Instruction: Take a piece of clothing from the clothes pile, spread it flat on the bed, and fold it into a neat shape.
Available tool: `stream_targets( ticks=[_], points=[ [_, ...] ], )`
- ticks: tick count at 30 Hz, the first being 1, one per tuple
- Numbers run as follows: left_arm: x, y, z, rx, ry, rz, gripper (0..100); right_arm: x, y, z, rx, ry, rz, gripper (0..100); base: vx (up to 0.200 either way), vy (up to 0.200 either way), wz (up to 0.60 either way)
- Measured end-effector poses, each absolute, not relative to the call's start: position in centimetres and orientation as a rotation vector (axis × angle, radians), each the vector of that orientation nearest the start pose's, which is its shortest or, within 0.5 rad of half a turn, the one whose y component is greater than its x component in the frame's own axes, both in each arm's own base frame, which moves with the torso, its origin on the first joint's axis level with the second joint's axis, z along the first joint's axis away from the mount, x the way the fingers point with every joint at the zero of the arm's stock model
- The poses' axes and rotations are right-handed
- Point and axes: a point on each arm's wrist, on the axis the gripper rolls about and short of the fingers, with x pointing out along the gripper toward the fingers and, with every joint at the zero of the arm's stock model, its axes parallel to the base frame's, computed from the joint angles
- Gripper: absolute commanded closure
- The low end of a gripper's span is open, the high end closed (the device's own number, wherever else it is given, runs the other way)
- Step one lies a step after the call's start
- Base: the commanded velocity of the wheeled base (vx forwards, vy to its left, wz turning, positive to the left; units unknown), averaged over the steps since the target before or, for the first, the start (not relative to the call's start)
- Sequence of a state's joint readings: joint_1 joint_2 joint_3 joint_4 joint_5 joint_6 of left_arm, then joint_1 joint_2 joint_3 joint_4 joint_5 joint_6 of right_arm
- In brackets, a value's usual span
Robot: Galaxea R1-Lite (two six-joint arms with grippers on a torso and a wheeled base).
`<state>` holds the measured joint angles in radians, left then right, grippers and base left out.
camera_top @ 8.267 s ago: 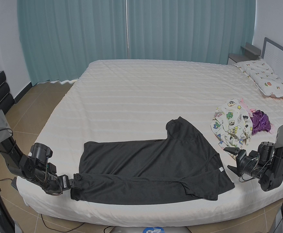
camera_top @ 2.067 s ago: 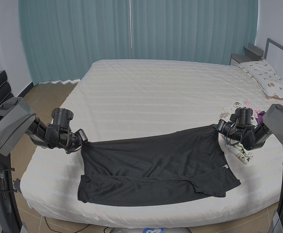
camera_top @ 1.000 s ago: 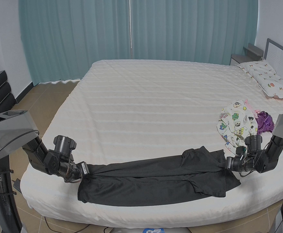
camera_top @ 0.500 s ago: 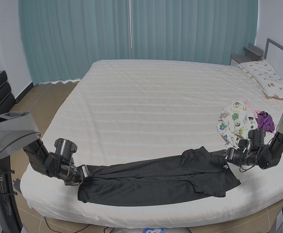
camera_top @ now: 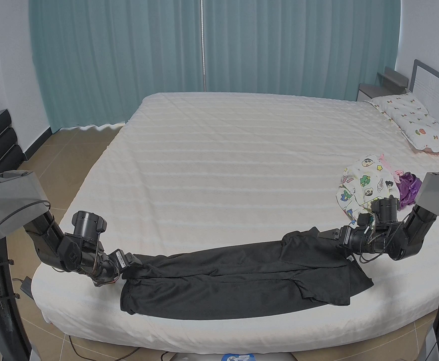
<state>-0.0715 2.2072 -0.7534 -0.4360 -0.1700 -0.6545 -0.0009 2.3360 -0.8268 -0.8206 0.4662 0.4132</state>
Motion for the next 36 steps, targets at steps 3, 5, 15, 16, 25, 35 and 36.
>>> stream_targets(
  ticks=[3, 5, 15, 16, 25, 35, 36],
  points=[
    [32.5, -2.4, -0.9, -0.654, 1.054, 0.121, 0, 37.6, 1.0, -2.3, 0.551, 0.768, 0.301, 0, 0.000, 0.000, 0.00],
    [32.5, -2.3, -0.8, -0.658, 1.052, 0.118, 0, 37.8, 1.2, -2.7, 0.550, 0.775, 0.304, 100, 0.000, 0.000, 0.00],
    [32.1, -2.2, -0.7, -0.658, 1.059, 0.119, 0, 38.0, 1.6, -3.8, 0.540, 0.795, 0.285, 100, 0.000, 0.000, 0.00],
    [32.0, -2.3, -0.7, -0.657, 1.060, 0.118, 0, 37.8, 1.5, -3.9, 0.542, 0.798, 0.280, 100, 0.000, 0.000, 0.00],
    [31.8, -2.4, -0.9, -0.652, 1.070, 0.116, 0, 35.7, 0.0, -2.7, 0.554, 0.805, 0.241, 100, 0.000, 0.000, 0.00],
    [31.7, -2.4, -0.9, -0.653, 1.072, 0.118, 0, 34.5, -1.0, -2.2, 0.553, 0.810, 0.215, 0, 0.000, 0.000, 0.00],
    [31.7, -2.4, -0.9, -0.655, 1.071, 0.119, 0, 34.5, -1.0, -2.2, 0.554, 0.812, 0.214, 0, 0.000, 0.000, 0.00]
  ],
)
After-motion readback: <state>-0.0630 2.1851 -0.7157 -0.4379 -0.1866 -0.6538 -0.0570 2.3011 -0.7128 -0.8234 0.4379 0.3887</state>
